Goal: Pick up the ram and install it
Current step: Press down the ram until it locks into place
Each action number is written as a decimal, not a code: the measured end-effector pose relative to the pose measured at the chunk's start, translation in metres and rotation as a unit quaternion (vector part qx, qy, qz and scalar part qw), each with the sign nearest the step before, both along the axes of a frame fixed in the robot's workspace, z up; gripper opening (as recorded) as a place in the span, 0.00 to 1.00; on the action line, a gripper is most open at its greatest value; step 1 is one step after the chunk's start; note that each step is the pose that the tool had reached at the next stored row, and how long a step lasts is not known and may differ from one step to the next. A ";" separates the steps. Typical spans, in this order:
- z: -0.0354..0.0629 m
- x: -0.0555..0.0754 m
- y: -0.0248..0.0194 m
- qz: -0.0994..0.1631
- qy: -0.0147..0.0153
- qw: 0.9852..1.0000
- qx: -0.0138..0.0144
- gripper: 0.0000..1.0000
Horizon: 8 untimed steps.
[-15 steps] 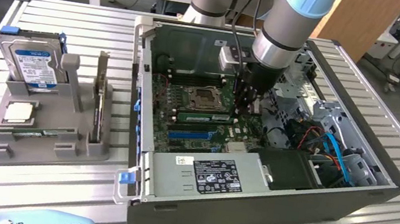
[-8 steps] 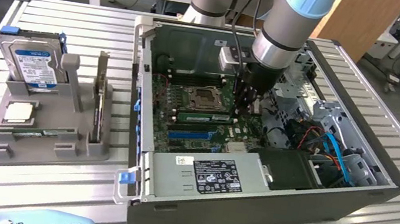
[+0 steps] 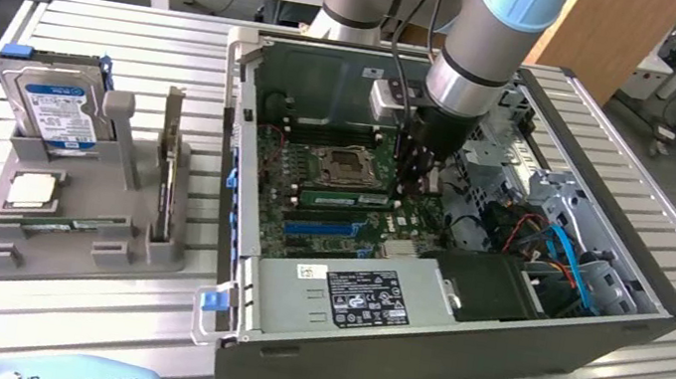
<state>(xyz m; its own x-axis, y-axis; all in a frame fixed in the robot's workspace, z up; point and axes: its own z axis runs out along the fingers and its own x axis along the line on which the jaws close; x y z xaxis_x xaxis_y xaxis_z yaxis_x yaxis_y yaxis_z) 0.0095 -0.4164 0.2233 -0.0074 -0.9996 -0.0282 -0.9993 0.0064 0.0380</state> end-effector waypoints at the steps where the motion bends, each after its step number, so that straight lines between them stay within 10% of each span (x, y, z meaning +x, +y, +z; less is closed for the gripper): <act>1: -0.0002 0.000 0.0000 0.000 0.000 1.000 0.000 0.10; 8: -0.0006 0.000 0.0000 0.000 0.000 1.000 0.000 0.10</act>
<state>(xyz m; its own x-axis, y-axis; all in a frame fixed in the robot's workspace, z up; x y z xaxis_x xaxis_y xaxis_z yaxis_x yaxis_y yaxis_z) 0.0094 -0.4164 0.2228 -0.0075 -0.9996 -0.0283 -0.9993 0.0064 0.0380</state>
